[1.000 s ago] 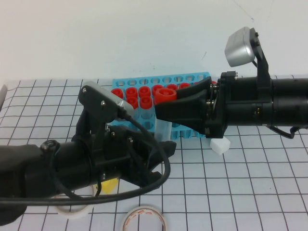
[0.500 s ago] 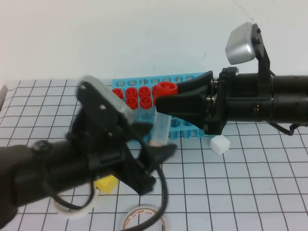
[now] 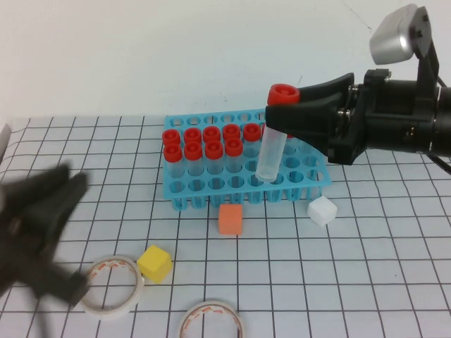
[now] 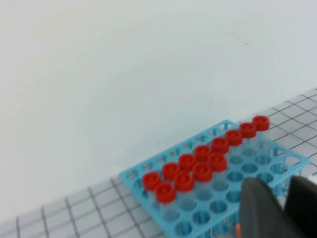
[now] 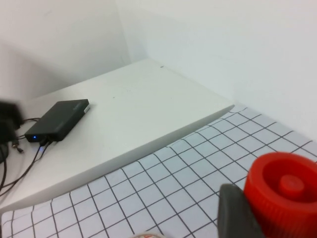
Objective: Place the test tubes
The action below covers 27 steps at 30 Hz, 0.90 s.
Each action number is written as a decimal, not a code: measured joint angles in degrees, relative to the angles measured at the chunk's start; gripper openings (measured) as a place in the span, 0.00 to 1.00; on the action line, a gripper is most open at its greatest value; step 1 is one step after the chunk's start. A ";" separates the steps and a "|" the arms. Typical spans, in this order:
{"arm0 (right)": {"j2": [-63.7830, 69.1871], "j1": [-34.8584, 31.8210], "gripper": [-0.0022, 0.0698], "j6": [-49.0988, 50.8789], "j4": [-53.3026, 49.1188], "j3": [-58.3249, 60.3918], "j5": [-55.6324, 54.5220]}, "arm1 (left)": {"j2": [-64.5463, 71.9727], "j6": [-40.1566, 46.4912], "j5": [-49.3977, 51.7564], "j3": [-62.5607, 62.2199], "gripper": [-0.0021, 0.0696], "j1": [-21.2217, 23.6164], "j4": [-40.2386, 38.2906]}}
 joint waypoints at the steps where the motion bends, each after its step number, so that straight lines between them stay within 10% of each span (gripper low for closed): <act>1: 0.00 0.01 0.43 0.00 0.00 0.00 -0.08 | -2.52 0.13 -0.76 1.90 0.15 0.00 -0.96; 27: 0.00 -0.02 0.43 2.01 -4.05 0.00 -0.08 | -41.18 1.16 -20.00 19.45 0.03 0.00 -5.00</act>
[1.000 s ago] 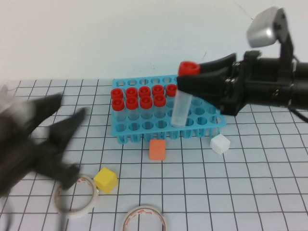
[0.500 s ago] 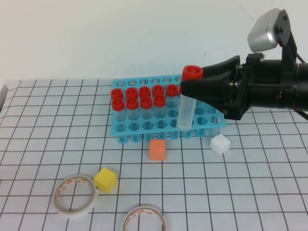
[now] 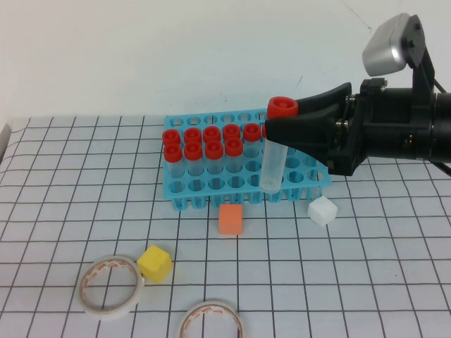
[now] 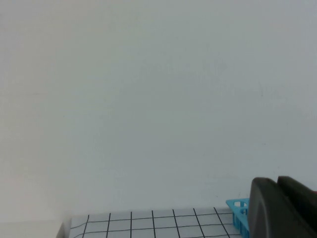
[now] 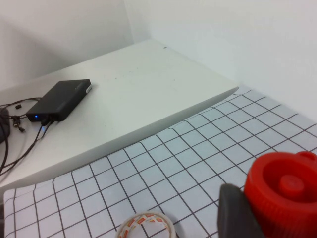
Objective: Place the test tubes
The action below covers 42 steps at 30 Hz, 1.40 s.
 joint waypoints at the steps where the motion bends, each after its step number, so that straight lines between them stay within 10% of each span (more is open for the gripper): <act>1: 0.00 0.00 0.43 0.00 0.00 0.00 0.00 | 0.00 0.00 0.00 0.00 0.03 0.00 0.00; 25: 0.00 0.21 0.43 4.84 -8.38 -1.07 -4.16 | 0.00 -0.23 0.00 0.00 0.03 0.00 0.00; 29: 0.00 1.95 0.43 24.03 -21.00 -3.15 -15.42 | 0.00 -0.23 0.00 0.00 0.03 0.00 0.00; 37: 0.77 8.84 0.43 94.44 -76.47 -3.79 -48.53 | 0.00 -0.35 0.00 0.00 0.03 0.00 0.00; 42: 4.98 10.07 0.43 111.85 -104.38 -2.83 -71.81 | -0.10 -0.35 0.00 0.00 0.03 0.00 0.00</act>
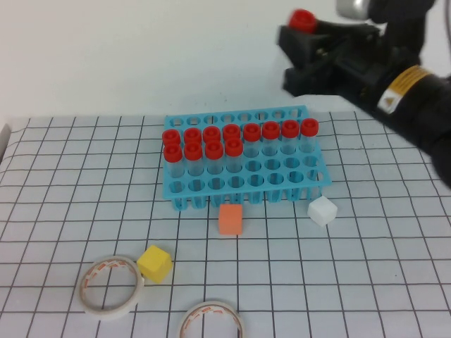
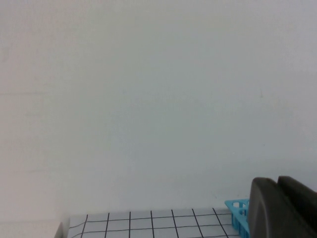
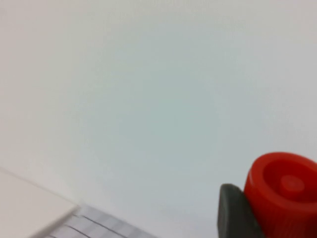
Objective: Place the test tubes
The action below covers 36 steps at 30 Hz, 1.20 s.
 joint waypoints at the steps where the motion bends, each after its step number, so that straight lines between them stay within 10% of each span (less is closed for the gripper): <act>1: 1.37 0.00 0.43 1.80 -3.84 0.09 -4.26 | 0.08 0.00 0.00 0.00 0.03 0.00 0.00; 36: 29.60 0.26 0.43 -10.55 4.50 -6.12 -13.32 | -0.01 0.10 0.00 0.00 0.03 0.00 0.00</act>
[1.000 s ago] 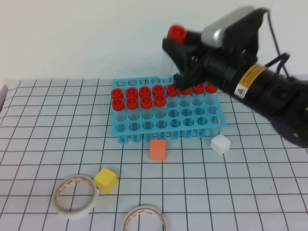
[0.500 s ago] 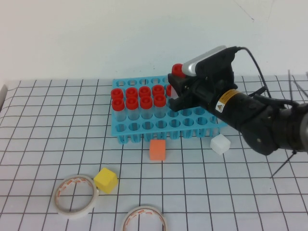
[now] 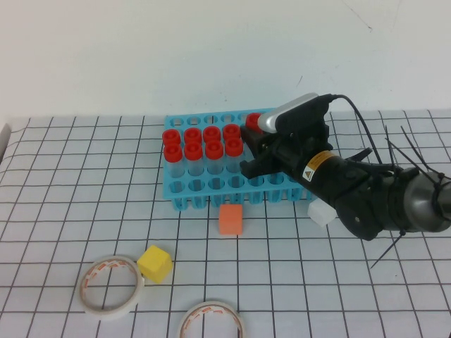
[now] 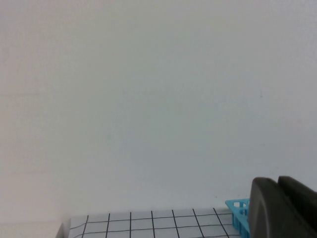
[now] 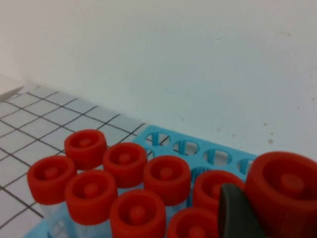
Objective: Place the test tubes
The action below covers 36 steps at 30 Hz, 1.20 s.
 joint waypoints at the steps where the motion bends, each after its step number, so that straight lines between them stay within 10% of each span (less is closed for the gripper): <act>1: 0.16 0.00 0.43 -0.59 0.28 0.00 -0.14 | 0.00 0.25 0.00 0.00 0.03 0.00 0.00; 36: 0.70 0.00 0.43 -3.45 5.58 -0.13 3.81 | 0.00 -0.16 0.00 0.00 0.03 0.00 0.00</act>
